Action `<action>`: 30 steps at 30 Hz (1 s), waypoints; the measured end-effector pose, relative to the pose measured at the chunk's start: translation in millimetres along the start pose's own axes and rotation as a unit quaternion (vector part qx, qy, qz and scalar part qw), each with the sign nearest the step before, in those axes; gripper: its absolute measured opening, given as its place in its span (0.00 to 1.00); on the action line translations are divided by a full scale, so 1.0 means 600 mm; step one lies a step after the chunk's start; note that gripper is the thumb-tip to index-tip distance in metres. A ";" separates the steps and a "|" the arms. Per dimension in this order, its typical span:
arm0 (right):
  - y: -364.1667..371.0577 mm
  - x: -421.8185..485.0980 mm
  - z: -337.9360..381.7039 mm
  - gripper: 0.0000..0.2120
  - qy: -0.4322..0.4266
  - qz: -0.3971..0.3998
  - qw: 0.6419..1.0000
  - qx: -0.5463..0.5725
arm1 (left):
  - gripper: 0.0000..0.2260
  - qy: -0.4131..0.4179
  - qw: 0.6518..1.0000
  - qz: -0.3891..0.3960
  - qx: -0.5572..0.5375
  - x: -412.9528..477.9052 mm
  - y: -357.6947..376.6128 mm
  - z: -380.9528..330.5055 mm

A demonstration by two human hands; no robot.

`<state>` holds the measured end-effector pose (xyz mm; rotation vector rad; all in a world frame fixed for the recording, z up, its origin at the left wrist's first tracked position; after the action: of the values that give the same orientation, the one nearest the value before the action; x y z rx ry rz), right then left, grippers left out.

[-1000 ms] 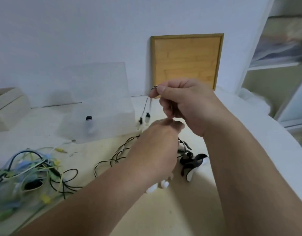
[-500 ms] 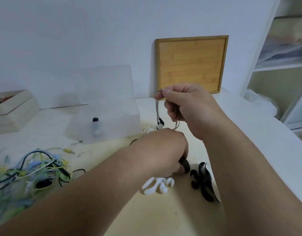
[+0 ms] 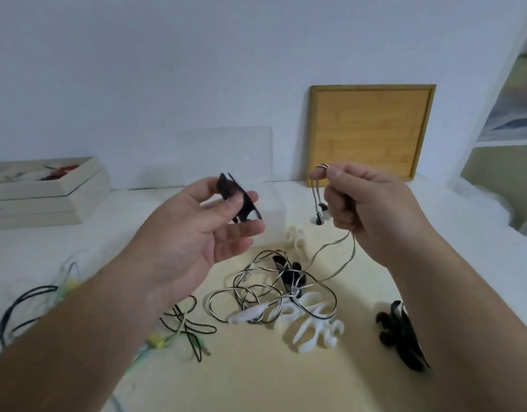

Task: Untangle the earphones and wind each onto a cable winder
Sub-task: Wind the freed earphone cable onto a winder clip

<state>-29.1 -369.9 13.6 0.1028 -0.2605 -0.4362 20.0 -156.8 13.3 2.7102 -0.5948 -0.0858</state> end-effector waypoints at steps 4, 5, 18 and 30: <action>0.039 -0.008 0.007 0.14 0.001 0.073 0.992 -0.105 | 0.12 0.044 0.998 -0.048 0.010 -0.005 -0.069 -0.006; 0.055 -0.008 0.016 0.14 0.000 0.091 0.984 -0.152 | 0.11 0.048 0.997 -0.054 -0.002 -0.006 -0.079 -0.004; 0.184 -0.083 0.005 0.12 -0.079 0.233 0.932 -0.268 | 0.38 0.181 0.945 -0.141 0.232 -0.026 -0.097 0.001; 0.187 -0.077 -0.002 0.13 -0.026 0.213 0.971 -0.104 | 0.14 0.123 0.964 -0.168 0.164 -0.023 -0.100 0.024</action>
<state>-23.9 -248.5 19.3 -0.1688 -0.2793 -0.0357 29.2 -105.5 -22.0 3.0493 -0.0756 0.2836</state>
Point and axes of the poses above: each hand's wrist, its own x-axis towards the middle knuckle, its own y-axis out of the palm, z = x × y, the point moved 3 cm from there along x, towards the middle knuckle, and after that the axes turned 8 degrees about -z, right-handed, at the moved point
